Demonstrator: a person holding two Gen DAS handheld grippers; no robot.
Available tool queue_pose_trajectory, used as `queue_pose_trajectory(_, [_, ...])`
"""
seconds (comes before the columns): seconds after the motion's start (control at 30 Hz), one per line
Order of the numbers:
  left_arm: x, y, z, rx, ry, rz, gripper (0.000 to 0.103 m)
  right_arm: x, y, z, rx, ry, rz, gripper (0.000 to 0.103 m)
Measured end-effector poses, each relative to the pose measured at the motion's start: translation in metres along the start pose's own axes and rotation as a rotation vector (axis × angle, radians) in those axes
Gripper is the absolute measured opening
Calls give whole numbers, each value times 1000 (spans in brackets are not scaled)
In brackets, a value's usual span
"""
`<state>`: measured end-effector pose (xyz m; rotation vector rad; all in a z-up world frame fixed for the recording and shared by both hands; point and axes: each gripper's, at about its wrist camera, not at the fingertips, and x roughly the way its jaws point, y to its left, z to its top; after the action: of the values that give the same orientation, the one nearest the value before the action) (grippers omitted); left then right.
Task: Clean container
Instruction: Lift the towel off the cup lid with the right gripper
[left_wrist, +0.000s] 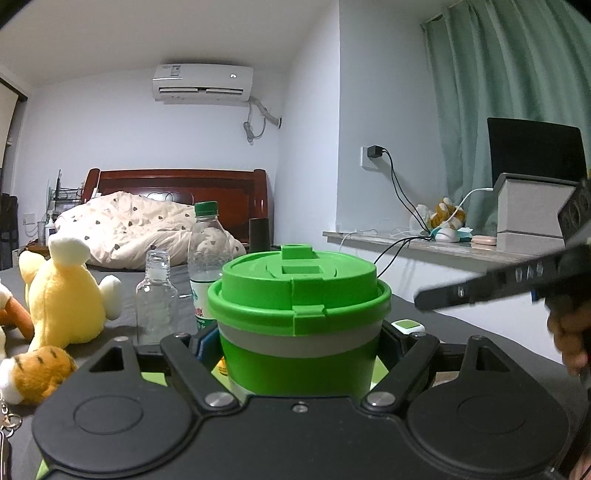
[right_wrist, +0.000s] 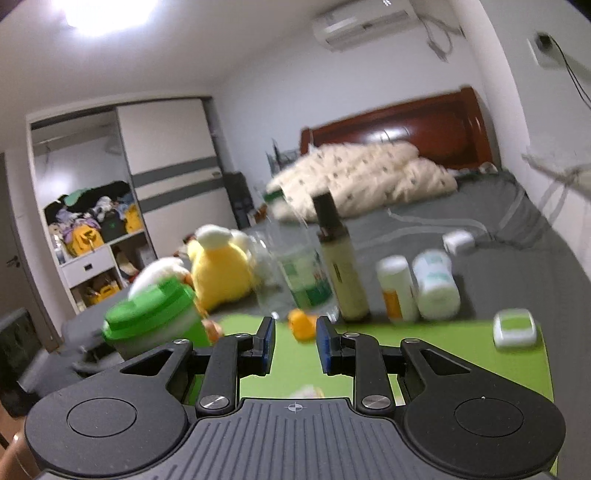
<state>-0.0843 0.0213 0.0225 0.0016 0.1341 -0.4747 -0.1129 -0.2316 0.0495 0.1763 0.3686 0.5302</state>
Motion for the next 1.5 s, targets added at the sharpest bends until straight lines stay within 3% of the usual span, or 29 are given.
queue_pose_trajectory(0.3, [3,1,-2,9,20,11,79,-23,-12,-36,-18,91,-116,26])
queue_pose_trajectory(0.37, [3,2,-1,6,18,13,79,-27,-11,-44,-21,116,-107,48])
queue_pose_trajectory(0.4, [3,3,-1,2,18,14,79,-28,-10,-50,-22,123,-104,82])
queue_pose_trajectory(0.43, [3,3,-1,0,17,15,79,-31,-10,-54,-26,114,-105,100])
queue_pose_trajectory(0.47, [3,3,-1,-1,17,15,79,-34,-8,-57,-35,95,-110,100])
queue_pose_trajectory(0.57, [-4,4,3,-1,15,13,79,-34,-9,-62,-47,109,-120,100])
queue_pose_trajectory(1.07, [2,5,1,16,6,3,80,46,-41,-60,-36,228,-44,99])
queue_pose_trajectory(1.13, [2,6,0,17,5,4,80,54,-44,-60,-37,238,-35,75])
queue_pose_trajectory(1.2, [2,6,0,16,3,6,80,56,-46,-60,-30,249,-26,62])
queue_pose_trajectory(1.27, [2,6,-1,16,2,7,80,56,-46,-62,-34,243,-27,58])
queue_pose_trajectory(1.33, [1,5,-2,19,-1,10,80,53,-45,-63,-27,228,-25,45])
queue_pose_trajectory(1.5, [0,4,-2,19,-13,32,80,45,-44,-66,-8,194,-16,40])
